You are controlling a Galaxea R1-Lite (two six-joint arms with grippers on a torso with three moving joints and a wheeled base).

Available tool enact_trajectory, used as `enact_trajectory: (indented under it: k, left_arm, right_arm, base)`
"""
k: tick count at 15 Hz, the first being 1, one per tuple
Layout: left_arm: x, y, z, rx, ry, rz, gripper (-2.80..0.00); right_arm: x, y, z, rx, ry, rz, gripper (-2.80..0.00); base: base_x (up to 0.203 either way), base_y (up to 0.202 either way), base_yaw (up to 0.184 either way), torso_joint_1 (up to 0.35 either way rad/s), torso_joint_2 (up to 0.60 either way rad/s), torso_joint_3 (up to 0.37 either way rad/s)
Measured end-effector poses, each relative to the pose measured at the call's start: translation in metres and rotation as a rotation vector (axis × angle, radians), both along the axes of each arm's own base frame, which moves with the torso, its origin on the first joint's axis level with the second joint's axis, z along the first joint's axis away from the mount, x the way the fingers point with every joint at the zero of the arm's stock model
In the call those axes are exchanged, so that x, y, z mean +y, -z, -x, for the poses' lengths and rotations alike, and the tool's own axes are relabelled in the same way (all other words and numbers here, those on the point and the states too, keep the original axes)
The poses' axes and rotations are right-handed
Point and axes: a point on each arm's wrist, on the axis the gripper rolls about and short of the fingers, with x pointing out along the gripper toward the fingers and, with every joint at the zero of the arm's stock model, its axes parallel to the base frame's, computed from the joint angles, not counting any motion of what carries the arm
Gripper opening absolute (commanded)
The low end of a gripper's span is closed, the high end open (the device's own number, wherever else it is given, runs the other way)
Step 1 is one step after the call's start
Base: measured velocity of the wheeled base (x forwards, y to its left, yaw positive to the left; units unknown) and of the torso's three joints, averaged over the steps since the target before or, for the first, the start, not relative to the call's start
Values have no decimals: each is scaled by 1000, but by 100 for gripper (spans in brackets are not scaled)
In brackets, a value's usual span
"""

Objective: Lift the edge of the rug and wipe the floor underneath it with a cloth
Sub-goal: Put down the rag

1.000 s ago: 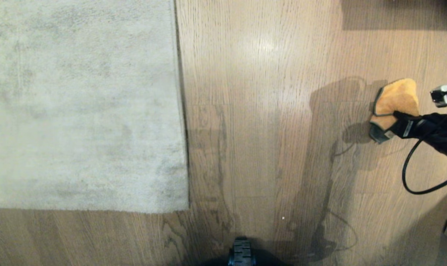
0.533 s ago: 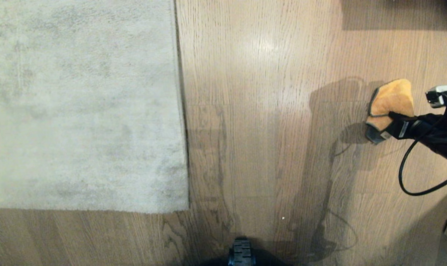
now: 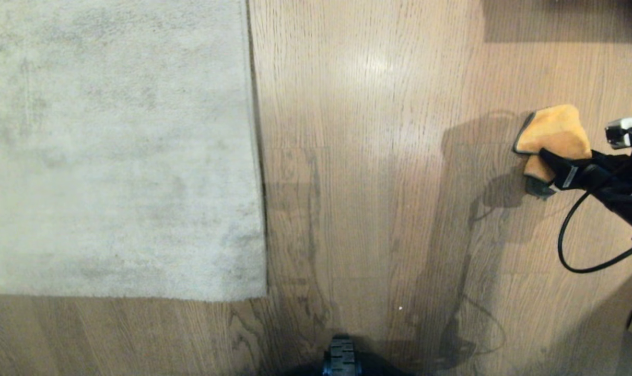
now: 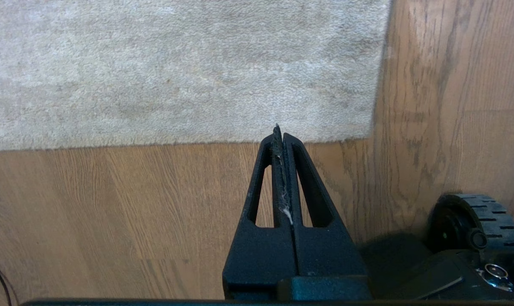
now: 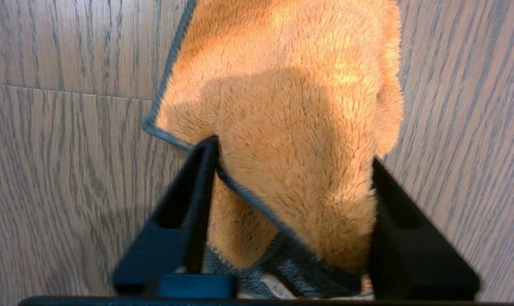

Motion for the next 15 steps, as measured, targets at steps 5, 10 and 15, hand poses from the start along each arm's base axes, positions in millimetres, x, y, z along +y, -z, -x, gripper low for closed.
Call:
enact_trajectory:
  k: [5, 10, 15]
  left_arm:
    - [0, 0, 0, 0, 0, 0, -280]
    - [0, 0, 0, 0, 0, 0, -280]
    - [0, 0, 0, 0, 0, 0, -280]
  right_arm:
    - [1, -7, 5, -19, 0, 5, 0]
    - [7, -17, 24, -27, -29, 12, 0]
    - [12, -30, 54, -35, -65, 25, 0]
  base:
    - [0, 0, 0, 0, 0, 0]
    - [0, 0, 0, 0, 0, 0]
    - [0, 0, 0, 0, 0, 0]
